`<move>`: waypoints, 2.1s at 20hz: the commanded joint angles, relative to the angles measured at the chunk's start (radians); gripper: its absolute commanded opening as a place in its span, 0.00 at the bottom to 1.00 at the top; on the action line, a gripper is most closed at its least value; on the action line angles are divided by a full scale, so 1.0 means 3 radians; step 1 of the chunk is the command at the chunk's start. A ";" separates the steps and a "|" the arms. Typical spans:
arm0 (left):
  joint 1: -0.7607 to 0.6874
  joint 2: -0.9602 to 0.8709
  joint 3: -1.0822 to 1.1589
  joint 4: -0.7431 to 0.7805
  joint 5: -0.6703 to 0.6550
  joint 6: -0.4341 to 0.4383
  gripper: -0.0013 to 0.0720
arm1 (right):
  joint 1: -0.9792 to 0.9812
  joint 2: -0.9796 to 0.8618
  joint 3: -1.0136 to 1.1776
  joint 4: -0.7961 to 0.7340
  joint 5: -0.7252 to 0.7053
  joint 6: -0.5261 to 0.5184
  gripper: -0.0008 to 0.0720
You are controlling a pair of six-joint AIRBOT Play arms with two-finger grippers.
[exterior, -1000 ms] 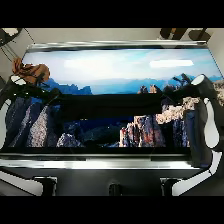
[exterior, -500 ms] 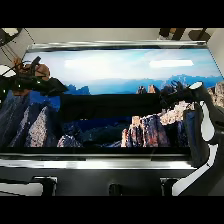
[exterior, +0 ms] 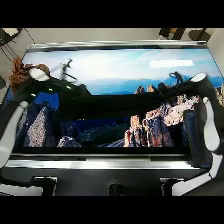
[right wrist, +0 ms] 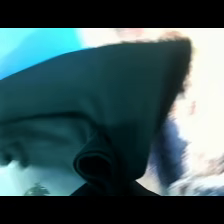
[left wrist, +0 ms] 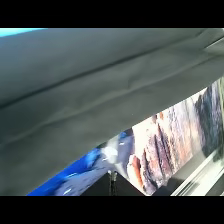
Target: Fold the shirts.
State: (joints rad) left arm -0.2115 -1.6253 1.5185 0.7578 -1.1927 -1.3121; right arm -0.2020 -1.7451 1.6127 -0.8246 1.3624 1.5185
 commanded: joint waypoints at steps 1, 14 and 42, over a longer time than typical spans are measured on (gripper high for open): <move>-0.0448 -0.0183 -0.0178 -0.0153 0.0484 0.0011 0.05 | 0.0109 0.0622 0.0000 -0.0203 0.0305 -0.0024 0.08; -0.1445 -0.1091 -0.0215 -0.2313 0.1197 0.0336 0.05 | 0.0296 0.1987 0.0001 -0.0496 0.0769 0.0518 0.08; 0.1198 0.1680 -0.0240 0.0060 0.0397 0.0182 0.05 | 0.1832 -0.0085 0.0001 0.0651 -0.1293 0.0544 0.96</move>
State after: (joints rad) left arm 0.1539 -1.1336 1.4521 0.7700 -1.0607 -1.2568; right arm 0.3763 -1.7771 1.6119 -0.6209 0.9829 1.6878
